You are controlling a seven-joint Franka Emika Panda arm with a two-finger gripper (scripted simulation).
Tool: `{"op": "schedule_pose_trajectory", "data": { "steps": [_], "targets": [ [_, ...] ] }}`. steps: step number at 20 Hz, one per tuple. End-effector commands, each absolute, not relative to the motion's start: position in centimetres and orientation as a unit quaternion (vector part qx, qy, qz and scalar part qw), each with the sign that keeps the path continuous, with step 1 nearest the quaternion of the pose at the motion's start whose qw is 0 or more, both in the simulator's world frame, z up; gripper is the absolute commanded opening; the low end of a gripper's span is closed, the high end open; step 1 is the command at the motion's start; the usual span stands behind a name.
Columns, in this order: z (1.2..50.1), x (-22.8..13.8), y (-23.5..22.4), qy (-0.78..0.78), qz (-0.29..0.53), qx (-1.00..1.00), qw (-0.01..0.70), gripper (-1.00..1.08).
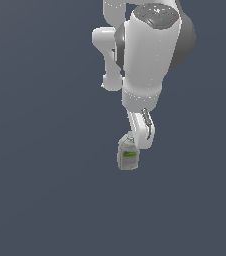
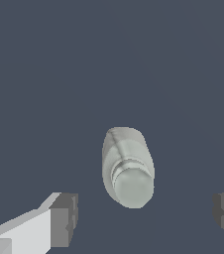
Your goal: Pick up the object and move it to a goal position.
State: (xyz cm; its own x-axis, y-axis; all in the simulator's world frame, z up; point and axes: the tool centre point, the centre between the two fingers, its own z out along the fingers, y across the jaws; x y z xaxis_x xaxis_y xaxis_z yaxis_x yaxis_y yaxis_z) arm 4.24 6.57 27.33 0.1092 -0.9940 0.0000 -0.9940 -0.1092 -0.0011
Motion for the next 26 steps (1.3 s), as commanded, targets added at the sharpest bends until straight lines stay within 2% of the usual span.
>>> {"op": "schedule_pose_trajectory", "data": {
  "steps": [1,12,13,26],
  "targets": [
    [26.4,4.2,6.6,0.668,0.000,-0.744,0.000,1.00],
    [23.0,4.3,6.6,0.669,0.000,-0.743,0.000,1.00],
    [23.0,4.3,6.6,0.669,0.000,-0.743,0.000,-1.00],
    [23.4,4.2,6.5,0.669,-0.001,-0.744,0.001,-1.00]
  ]
}}
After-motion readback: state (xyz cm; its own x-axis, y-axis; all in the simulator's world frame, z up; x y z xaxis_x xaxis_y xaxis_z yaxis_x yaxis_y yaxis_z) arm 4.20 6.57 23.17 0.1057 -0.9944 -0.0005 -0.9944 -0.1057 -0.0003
